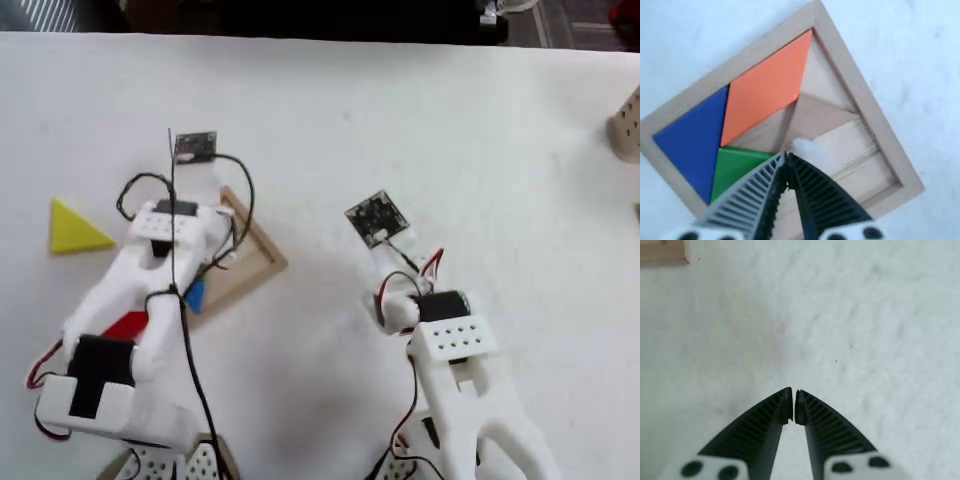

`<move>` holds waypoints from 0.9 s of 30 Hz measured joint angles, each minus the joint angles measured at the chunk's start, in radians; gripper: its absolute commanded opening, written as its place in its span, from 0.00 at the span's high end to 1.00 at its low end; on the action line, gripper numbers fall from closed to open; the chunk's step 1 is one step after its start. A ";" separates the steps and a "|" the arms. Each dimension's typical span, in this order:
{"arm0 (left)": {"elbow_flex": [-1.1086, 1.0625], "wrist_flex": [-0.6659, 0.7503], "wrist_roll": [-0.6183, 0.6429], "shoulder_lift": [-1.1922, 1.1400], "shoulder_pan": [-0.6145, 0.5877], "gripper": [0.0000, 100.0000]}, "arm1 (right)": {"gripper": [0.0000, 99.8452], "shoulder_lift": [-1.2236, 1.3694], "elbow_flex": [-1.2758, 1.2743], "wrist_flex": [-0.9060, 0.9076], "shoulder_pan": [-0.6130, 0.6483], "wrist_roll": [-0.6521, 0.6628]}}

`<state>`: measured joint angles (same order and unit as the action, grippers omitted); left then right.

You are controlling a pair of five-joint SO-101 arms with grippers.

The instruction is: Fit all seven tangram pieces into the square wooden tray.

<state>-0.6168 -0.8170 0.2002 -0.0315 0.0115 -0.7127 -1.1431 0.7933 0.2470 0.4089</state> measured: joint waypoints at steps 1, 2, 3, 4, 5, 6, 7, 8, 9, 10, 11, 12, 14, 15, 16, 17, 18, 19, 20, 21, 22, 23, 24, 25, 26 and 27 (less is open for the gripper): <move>0.000 0.000 0.000 0.006 0.002 0.98 | 0.98 0.000 0.000 0.000 0.000 0.000; 0.000 0.000 0.000 0.011 0.003 0.98 | 0.98 0.000 0.000 0.000 0.000 0.000; 0.000 0.000 0.000 0.012 0.005 0.98 | 0.98 0.000 0.000 0.000 0.000 0.000; 0.000 0.000 0.000 0.012 0.005 0.98 | 0.98 0.000 0.000 0.000 0.000 0.000; 0.000 0.000 0.000 0.012 0.005 0.98 | 0.98 0.000 0.000 0.000 0.000 0.000; 0.000 0.000 0.000 0.012 0.003 0.98 | 0.98 0.000 0.000 0.000 0.000 0.000; 0.000 0.000 0.000 0.012 0.005 0.98 | 0.98 0.000 0.000 0.000 0.000 0.000; 0.000 0.000 0.000 0.012 0.008 0.98 | 0.98 0.000 0.000 0.000 0.000 0.000; 0.000 0.000 0.000 0.012 0.011 0.98 | 0.98 0.000 0.000 0.000 0.000 0.000; 0.000 0.000 0.000 0.012 0.012 0.98 | 0.98 0.000 0.000 0.000 0.000 0.000; 0.000 0.000 0.000 0.012 0.012 0.98 | 0.98 0.000 0.000 0.000 0.000 0.000; 0.000 0.000 0.000 0.012 0.012 0.98 | 0.98 0.000 0.000 0.000 0.000 0.000; 0.000 0.002 0.000 0.012 0.011 0.98 | 0.98 0.000 0.000 0.000 0.000 0.000; 0.000 0.003 0.000 0.012 0.011 0.98 | 0.98 0.000 0.000 0.000 0.000 0.000; 0.000 0.003 0.000 0.012 0.011 0.98 | 0.98 0.000 0.000 0.000 0.000 0.000; 0.000 0.003 0.000 0.012 0.011 0.98 | 0.98 0.000 0.000 0.000 0.000 0.000; 0.000 0.003 0.000 0.012 0.006 0.98 | 0.98 0.000 0.000 0.000 0.000 0.000; 0.000 0.003 0.000 0.012 0.002 0.98 | 0.98 0.000 0.000 0.000 0.000 0.000; 0.000 0.003 0.000 0.012 -0.005 0.98 | 0.98 0.000 0.000 0.000 0.000 0.000; 0.000 0.003 0.000 0.012 -0.008 0.98 | 0.98 0.000 0.000 0.000 0.000 0.000; 0.000 0.005 0.000 0.012 -0.008 0.98 | 0.98 0.000 0.000 0.000 0.000 0.000; 0.000 0.014 0.000 0.011 -0.008 0.98 | 0.98 0.000 0.000 0.000 0.000 0.000; 0.000 0.025 0.000 0.000 -0.008 0.98 | 0.98 0.000 0.000 0.000 0.000 0.000; 0.000 0.034 0.000 -0.015 -0.006 0.98 | 0.98 0.000 0.000 0.000 0.000 0.000; 0.002 0.040 -0.002 -0.028 -0.006 0.98 | 0.98 0.000 0.000 0.000 0.000 0.000; 0.012 0.040 -0.002 -0.041 -0.011 0.98 | 0.98 0.000 0.000 0.000 0.000 0.000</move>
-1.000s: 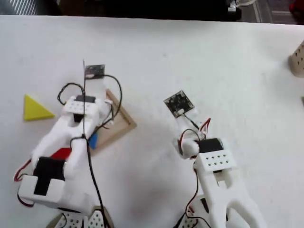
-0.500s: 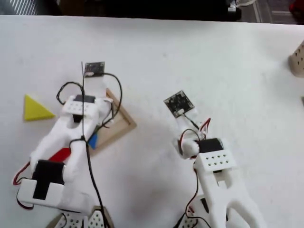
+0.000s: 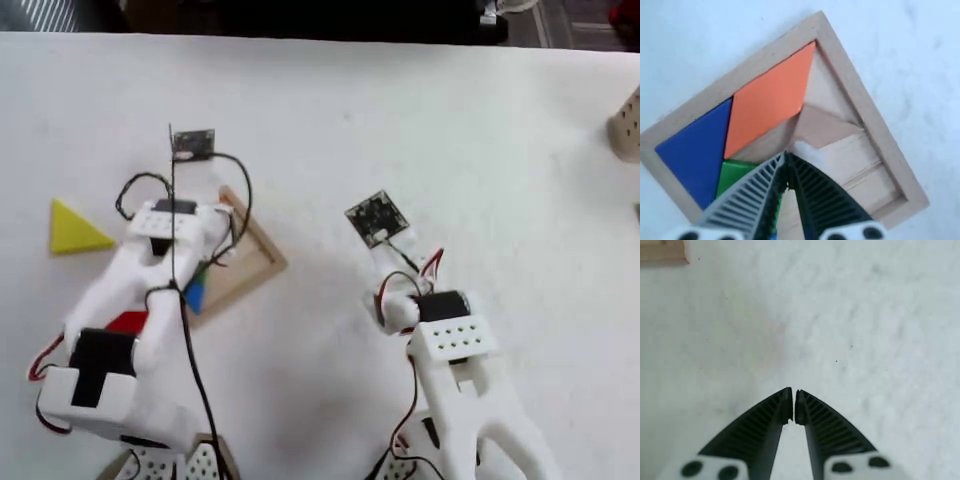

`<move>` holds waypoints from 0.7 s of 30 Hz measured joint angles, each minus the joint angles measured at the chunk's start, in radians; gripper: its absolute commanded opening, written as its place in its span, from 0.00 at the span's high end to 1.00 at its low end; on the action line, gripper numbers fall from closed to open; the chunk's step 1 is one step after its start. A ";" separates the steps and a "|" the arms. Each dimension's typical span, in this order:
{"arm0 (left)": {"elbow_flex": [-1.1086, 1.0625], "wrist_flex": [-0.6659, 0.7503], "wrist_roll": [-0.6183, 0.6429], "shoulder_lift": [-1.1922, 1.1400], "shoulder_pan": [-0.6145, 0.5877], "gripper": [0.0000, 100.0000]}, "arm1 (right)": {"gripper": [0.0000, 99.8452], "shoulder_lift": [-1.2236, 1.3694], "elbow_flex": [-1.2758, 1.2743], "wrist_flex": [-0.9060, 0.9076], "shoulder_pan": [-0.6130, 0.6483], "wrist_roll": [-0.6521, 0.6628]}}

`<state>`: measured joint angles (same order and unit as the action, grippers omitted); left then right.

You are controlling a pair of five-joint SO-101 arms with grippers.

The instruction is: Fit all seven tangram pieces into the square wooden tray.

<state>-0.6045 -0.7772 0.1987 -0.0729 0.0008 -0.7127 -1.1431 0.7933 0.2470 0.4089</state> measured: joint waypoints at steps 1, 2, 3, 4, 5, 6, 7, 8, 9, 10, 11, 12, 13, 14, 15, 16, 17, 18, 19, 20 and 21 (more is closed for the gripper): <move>0.018 0.000 0.000 -0.011 -0.008 0.98 | 0.98 0.000 0.000 0.000 0.000 0.000; 0.031 -0.002 0.000 -0.018 -0.017 0.98 | 0.98 0.000 0.000 0.000 0.000 0.000; 0.040 -0.003 0.000 -0.021 -0.026 0.98 | 0.98 0.000 0.000 0.000 0.000 0.000; 0.041 -0.005 0.000 -0.023 -0.038 0.98 | 0.98 0.000 0.000 0.000 0.000 0.000; 0.043 -0.005 0.000 -0.025 -0.049 0.98 | 0.98 0.000 0.000 0.000 0.000 0.000; 0.043 -0.005 0.000 -0.029 -0.061 0.98 | 0.98 0.000 0.000 0.000 0.000 0.000; 0.043 -0.005 0.000 -0.029 -0.074 0.98 | 0.98 0.000 0.000 0.000 0.000 0.000; 0.043 -0.005 0.011 -0.029 -0.084 0.98 | 0.98 0.000 0.000 0.000 0.000 0.000; 0.043 -0.005 0.023 -0.029 -0.092 0.98 | 0.98 0.000 0.000 0.000 0.000 0.000; 0.043 -0.005 0.049 -0.029 -0.098 0.98 | 0.98 0.000 0.000 0.000 0.000 0.000; 0.051 -0.005 0.068 -0.029 -0.106 0.98 | 0.98 0.000 0.000 0.000 0.000 0.000; 0.058 -0.005 0.078 -0.029 -0.110 0.98 | 0.98 0.000 0.000 0.000 0.000 0.000; 0.063 -0.005 0.083 -0.029 -0.115 0.98 | 0.98 0.000 0.000 0.000 0.000 0.000; 0.066 -0.005 0.086 -0.029 -0.117 0.98 | 0.98 0.000 0.000 0.000 0.000 0.000; 0.066 -0.005 0.089 -0.029 -0.118 0.98 | 0.98 0.000 0.000 0.000 0.000 0.000; 0.066 -0.005 0.092 -0.029 -0.120 0.98 | 0.98 0.000 0.000 0.000 0.000 0.000; 0.066 -0.005 0.095 -0.029 -0.123 0.98 | 0.98 0.000 0.000 0.000 0.000 0.000; 0.066 -0.005 0.095 -0.029 -0.123 0.98 | 0.98 0.000 0.000 0.000 0.000 0.000; 0.066 -0.005 0.095 -0.028 -0.123 0.98 | 0.98 0.000 0.000 0.000 0.000 0.000; 0.066 -0.011 0.095 -0.018 -0.121 0.98 | 0.98 0.000 0.000 0.000 0.000 0.000; 0.066 -0.021 0.097 -0.002 -0.107 0.98 | 0.98 0.000 0.000 0.000 0.000 0.000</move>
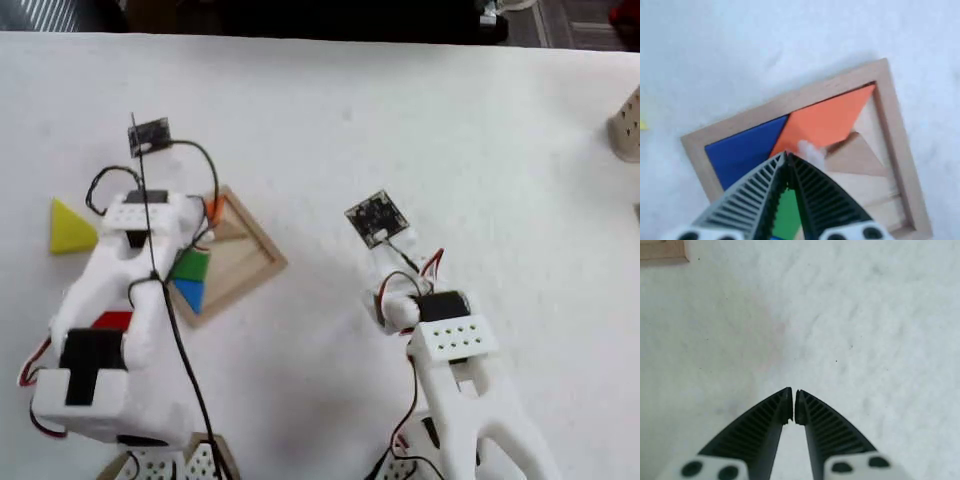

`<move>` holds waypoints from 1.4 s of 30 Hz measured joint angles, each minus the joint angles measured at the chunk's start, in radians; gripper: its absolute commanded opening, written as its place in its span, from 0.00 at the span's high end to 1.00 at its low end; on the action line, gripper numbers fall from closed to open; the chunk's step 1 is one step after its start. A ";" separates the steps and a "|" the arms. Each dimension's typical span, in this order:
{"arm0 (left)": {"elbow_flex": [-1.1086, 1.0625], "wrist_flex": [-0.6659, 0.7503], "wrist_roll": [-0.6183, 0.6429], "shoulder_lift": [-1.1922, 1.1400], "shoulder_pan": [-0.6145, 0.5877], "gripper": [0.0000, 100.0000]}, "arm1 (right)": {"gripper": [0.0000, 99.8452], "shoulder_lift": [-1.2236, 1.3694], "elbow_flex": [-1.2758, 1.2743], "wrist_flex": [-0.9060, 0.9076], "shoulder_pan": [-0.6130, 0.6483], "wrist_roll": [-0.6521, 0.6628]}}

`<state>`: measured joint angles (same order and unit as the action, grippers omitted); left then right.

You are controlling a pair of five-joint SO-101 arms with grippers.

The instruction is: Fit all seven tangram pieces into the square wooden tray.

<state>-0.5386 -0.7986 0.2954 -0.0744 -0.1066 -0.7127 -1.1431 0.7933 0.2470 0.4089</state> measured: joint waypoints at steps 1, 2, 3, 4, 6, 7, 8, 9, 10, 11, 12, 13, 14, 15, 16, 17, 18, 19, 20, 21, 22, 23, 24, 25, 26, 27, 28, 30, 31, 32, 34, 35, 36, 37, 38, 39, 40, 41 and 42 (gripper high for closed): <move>0.000 -0.011 0.000 0.028 0.021 0.98 | 0.98 0.000 0.000 0.000 0.000 0.000; -0.003 -0.015 0.000 0.058 0.052 0.98 | 0.98 0.000 0.000 0.000 0.000 0.000; -0.015 -0.015 0.000 0.092 0.084 0.98 | 0.98 0.000 0.000 0.000 0.000 0.000; -0.035 -0.003 0.000 0.121 0.117 0.98 | 0.98 0.000 0.000 0.000 0.000 0.000; -0.087 0.055 0.000 0.158 0.186 0.98 | 0.98 0.000 0.000 0.000 0.000 0.000; -0.114 0.097 -0.002 0.163 0.209 0.98 | 0.98 0.000 0.000 0.000 0.000 0.000; -0.138 0.140 -0.002 0.163 0.224 0.98 | 0.98 0.000 0.000 0.000 0.000 0.000; -0.157 0.181 -0.002 0.163 0.233 0.98 | 0.98 0.000 0.000 0.000 0.000 0.000; -0.164 0.216 0.000 0.161 0.241 0.98 | 0.98 0.000 0.000 0.000 0.000 0.000; -0.166 0.241 0.002 0.152 0.249 0.98 | 0.98 0.000 0.000 0.000 0.000 0.000; -0.166 0.255 0.002 0.135 0.255 0.98 | 0.98 0.000 0.000 0.000 0.000 0.000; -0.166 0.261 0.002 0.110 0.258 0.98 | 0.98 0.000 0.000 0.000 0.000 0.000; -0.163 0.262 0.002 0.083 0.259 0.98 | 0.98 0.000 0.000 0.000 0.000 0.000; -0.152 0.262 0.002 0.052 0.261 0.98 | 0.98 0.000 0.000 0.000 0.000 0.000; -0.132 0.247 0.002 0.025 0.261 0.98 | 0.98 0.000 0.000 0.000 0.000 0.000; -0.109 0.226 0.002 0.002 0.259 0.98 | 0.98 0.000 0.000 0.000 0.000 0.000; -0.086 0.198 0.002 -0.020 0.253 0.98 | 0.98 0.000 0.000 0.000 0.000 0.000; -0.061 0.173 0.002 -0.037 0.244 0.98 | 0.98 0.000 0.000 0.000 0.000 0.000; -0.040 0.147 0.002 -0.049 0.235 0.98 | 0.98 0.000 0.000 0.000 0.000 0.000; -0.023 0.118 0.002 -0.060 0.222 0.98 | 0.98 0.000 0.000 0.000 0.000 0.000; -0.006 0.094 0.002 -0.068 0.212 0.98 | 0.98 0.000 0.000 0.000 0.000 0.000; 0.003 0.075 0.002 -0.071 0.203 0.98 | 0.98 0.000 0.000 0.000 0.000 0.000; 0.008 0.061 0.002 -0.071 0.190 0.98 | 0.98 0.000 0.000 0.000 0.000 0.000; 0.011 0.052 0.002 -0.071 0.178 0.98 | 0.98 0.000 0.000 0.000 0.000 0.000; 0.012 0.044 0.002 -0.071 0.167 0.98 | 0.98 0.000 0.000 0.000 0.000 0.000; 0.012 0.038 0.002 -0.072 0.155 0.98 | 0.98 0.000 0.000 0.000 0.000 0.000; 0.012 0.037 0.002 -0.072 0.144 0.98 | 0.98 0.000 0.000 0.000 0.000 0.000; 0.012 0.035 0.002 -0.072 0.130 0.98 | 0.98 0.000 0.000 0.000 0.000 0.000; 0.012 0.035 0.002 -0.072 0.127 0.98 | 0.98 0.000 0.000 0.000 0.000 0.000; 0.012 0.035 0.002 -0.072 0.124 0.98 | 0.98 0.000 0.000 0.000 0.000 0.000; 0.012 0.035 0.002 -0.072 0.123 0.98 | 0.98 0.000 0.000 0.000 0.000 0.000; 0.012 0.035 0.002 -0.072 0.123 0.98 | 0.98 0.000 0.000 0.000 0.000 0.000; 0.012 0.035 0.002 -0.072 0.123 0.98 | 0.98 0.000 0.000 0.000 0.000 0.000; 0.012 0.035 0.002 -0.072 0.123 0.98 | 0.98 0.000 0.000 0.000 0.000 0.000; 0.012 0.035 0.002 -0.072 0.123 0.98 | 0.98 0.000 0.000 0.000 0.000 0.000; 0.012 0.035 0.002 -0.072 0.123 0.98 | 0.98 0.000 0.000 0.000 0.000 0.000; 0.012 0.035 0.002 -0.072 0.123 0.98 | 0.98 0.000 0.000 0.000 0.000 0.000; 0.017 0.035 0.003 -0.071 0.123 0.98 | 0.98 0.000 0.000 0.000 0.000 0.000; 0.026 0.035 0.003 -0.069 0.121 0.98 | 0.98 0.000 0.000 0.000 0.000 0.000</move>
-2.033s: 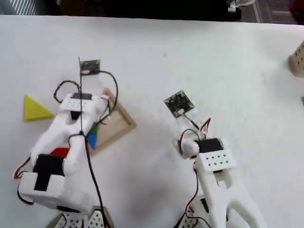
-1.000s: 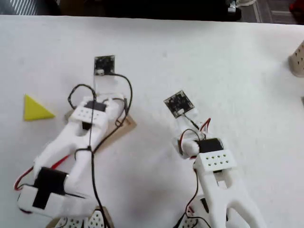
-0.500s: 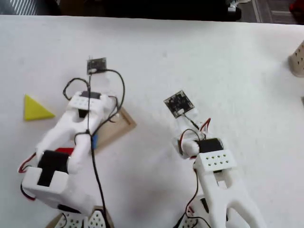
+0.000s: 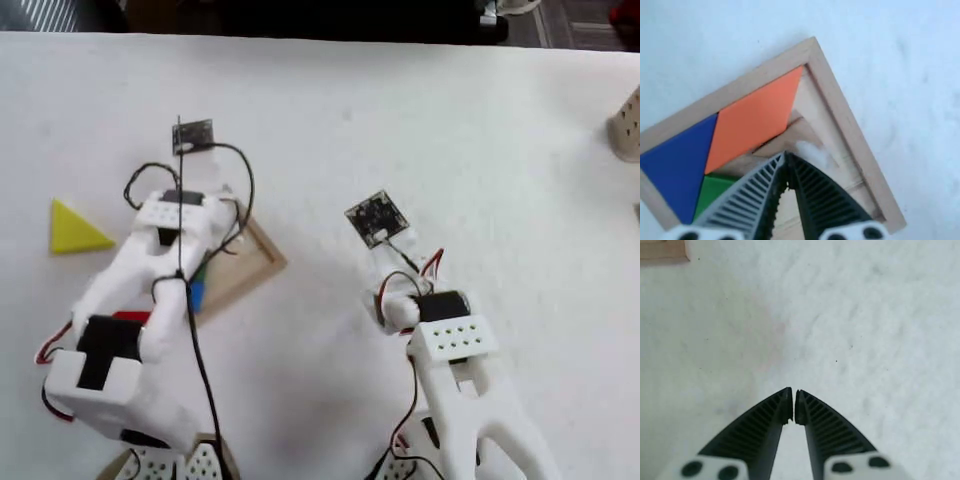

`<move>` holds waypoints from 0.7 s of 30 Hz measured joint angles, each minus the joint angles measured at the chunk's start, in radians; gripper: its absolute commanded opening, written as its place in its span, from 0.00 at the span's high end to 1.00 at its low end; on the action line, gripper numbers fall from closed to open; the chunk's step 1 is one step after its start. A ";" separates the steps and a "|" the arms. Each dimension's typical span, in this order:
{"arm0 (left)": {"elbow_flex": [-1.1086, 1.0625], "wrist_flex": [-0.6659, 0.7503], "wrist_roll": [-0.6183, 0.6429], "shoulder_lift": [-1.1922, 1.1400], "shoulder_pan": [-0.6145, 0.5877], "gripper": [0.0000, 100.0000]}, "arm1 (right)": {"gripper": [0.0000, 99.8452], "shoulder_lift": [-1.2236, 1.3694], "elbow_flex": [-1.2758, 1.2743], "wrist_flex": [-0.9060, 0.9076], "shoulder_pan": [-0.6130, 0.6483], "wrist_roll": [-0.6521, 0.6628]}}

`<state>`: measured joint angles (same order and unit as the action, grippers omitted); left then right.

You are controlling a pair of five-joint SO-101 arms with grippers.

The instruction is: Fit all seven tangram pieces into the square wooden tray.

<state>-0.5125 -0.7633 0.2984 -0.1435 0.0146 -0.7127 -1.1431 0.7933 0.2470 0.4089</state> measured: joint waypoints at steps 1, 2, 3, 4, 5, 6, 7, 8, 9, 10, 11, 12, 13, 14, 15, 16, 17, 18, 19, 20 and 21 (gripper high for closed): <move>0.003 0.000 0.000 0.000 0.000 0.98 | 0.98 0.000 0.000 0.000 0.000 0.000; 0.006 0.000 0.000 0.000 0.000 0.98 | 0.98 0.000 0.000 0.000 0.000 0.000; 0.008 0.000 0.000 0.000 0.003 0.98 | 0.98 0.000 0.000 0.000 0.000 0.000; 0.008 0.006 0.000 0.000 0.009 0.98 | 0.98 0.000 0.000 0.000 0.000 0.000; 0.008 0.028 0.000 0.000 0.015 0.98 | 0.98 0.000 0.000 0.000 0.000 0.000; 0.008 0.048 0.000 0.000 0.015 0.98 | 0.98 0.000 0.000 0.000 0.000 0.000; 0.008 0.068 0.000 0.000 0.015 0.98 | 0.98 0.000 0.000 0.000 0.000 0.000; 0.009 0.080 0.000 -0.005 0.011 0.98 | 0.98 0.000 0.000 0.000 0.000 0.000; 0.011 0.089 0.000 -0.009 0.009 0.98 | 0.98 0.000 0.000 0.000 0.000 0.000; 0.011 0.094 0.000 -0.017 0.009 0.98 | 0.98 0.000 0.000 0.000 0.000 0.000; 0.011 0.095 0.000 -0.023 0.011 0.98 | 0.98 0.000 0.000 0.000 0.000 0.000; 0.012 0.095 0.000 -0.025 0.011 0.98 | 0.98 0.000 0.000 0.000 0.000 0.000; 0.017 0.095 0.000 -0.026 0.011 0.98 | 0.98 0.000 0.000 0.000 0.000 0.000; 0.018 0.097 0.000 -0.026 0.011 0.98 | 0.98 0.000 0.000 0.000 0.000 0.000; 0.020 0.097 0.000 -0.026 0.012 0.98 | 0.98 0.000 0.000 0.000 0.000 0.000; 0.020 0.095 0.000 -0.026 0.012 0.98 | 0.98 0.000 0.000 0.000 0.000 0.000; 0.020 0.095 0.000 -0.026 0.012 0.98 | 0.98 0.000 0.000 0.000 0.000 0.000; 0.020 0.092 0.000 -0.026 0.015 0.98 | 0.98 0.000 0.000 0.000 0.000 0.000; 0.020 0.086 0.000 -0.026 0.023 0.98 | 0.98 0.000 0.000 0.000 0.000 0.000; 0.020 0.075 0.000 -0.026 0.035 0.98 | 0.98 0.000 0.000 0.000 0.000 0.000; 0.020 0.066 0.000 -0.026 0.044 0.98 | 0.98 0.000 0.000 0.000 0.000 0.000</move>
<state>-0.4925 -0.6974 0.2984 -0.1695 0.0591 -0.7127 -1.1431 0.7933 0.2470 0.4089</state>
